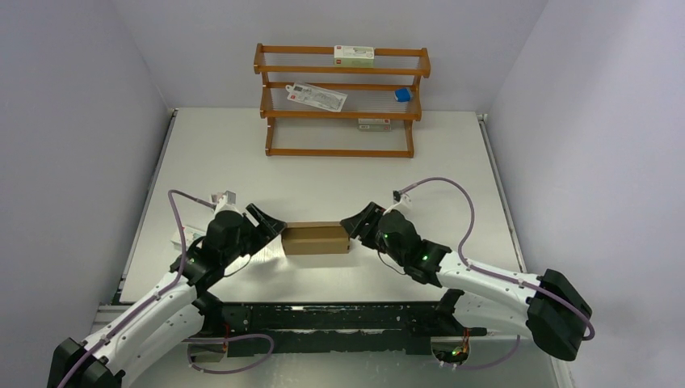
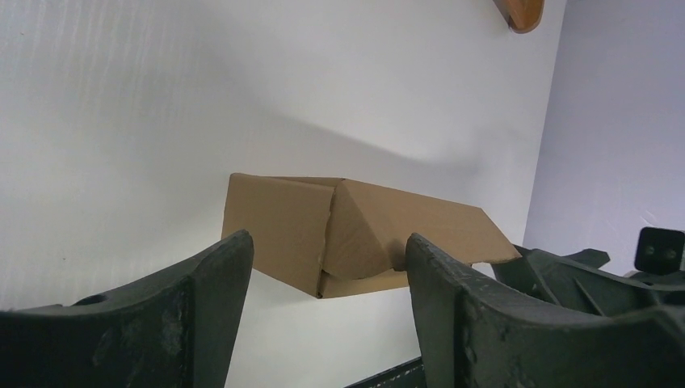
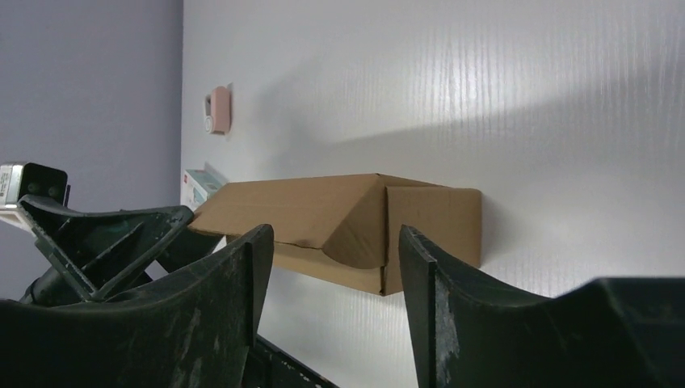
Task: Fold the paper box
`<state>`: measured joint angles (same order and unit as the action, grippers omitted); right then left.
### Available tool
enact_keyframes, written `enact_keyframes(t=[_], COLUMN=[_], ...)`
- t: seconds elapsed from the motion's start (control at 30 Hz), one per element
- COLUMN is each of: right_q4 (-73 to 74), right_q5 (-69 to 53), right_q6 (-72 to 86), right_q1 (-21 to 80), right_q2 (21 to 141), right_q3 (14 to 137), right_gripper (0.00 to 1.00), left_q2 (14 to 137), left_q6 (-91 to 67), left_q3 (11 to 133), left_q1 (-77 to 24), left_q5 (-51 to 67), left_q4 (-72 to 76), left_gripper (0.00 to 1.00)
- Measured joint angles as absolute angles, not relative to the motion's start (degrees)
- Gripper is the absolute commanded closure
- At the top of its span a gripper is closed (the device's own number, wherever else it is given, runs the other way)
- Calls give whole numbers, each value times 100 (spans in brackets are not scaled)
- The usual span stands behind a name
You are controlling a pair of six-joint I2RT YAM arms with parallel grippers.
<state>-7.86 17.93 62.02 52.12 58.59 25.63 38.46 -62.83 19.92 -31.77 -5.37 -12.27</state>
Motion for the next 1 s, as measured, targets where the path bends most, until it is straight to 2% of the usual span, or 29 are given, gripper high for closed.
enact_keyframes(t=[0.2,0.6,0.7,0.9,1.0], right_q4=[-1184,-2040,-2231,-2294,-2217], right_q5=[1599,1361,1345,1083,867], right_q6=[6326,6381,6377,6160,5992], right_q1=[5207,5207,5201,4998,4698], right_q2=[5983,5937,5937,5889,5798], right_q3=[2196,1643,1538,1494,1494], right_gripper=[48,57,57,48,47], left_q2=[3837,3708,3693,3723,3804], left_q6=[-6329,-6381,-6377,-6226,-6139], left_q3=[1798,1455,1428,1428,1428], left_q1=[-3177,-3177,-3177,-3177,-3177], left_q5=[-390,-176,-163,-165,-165], left_q4=[-1055,-676,-655,-611,-550], left_gripper=[31,42,43,44,46])
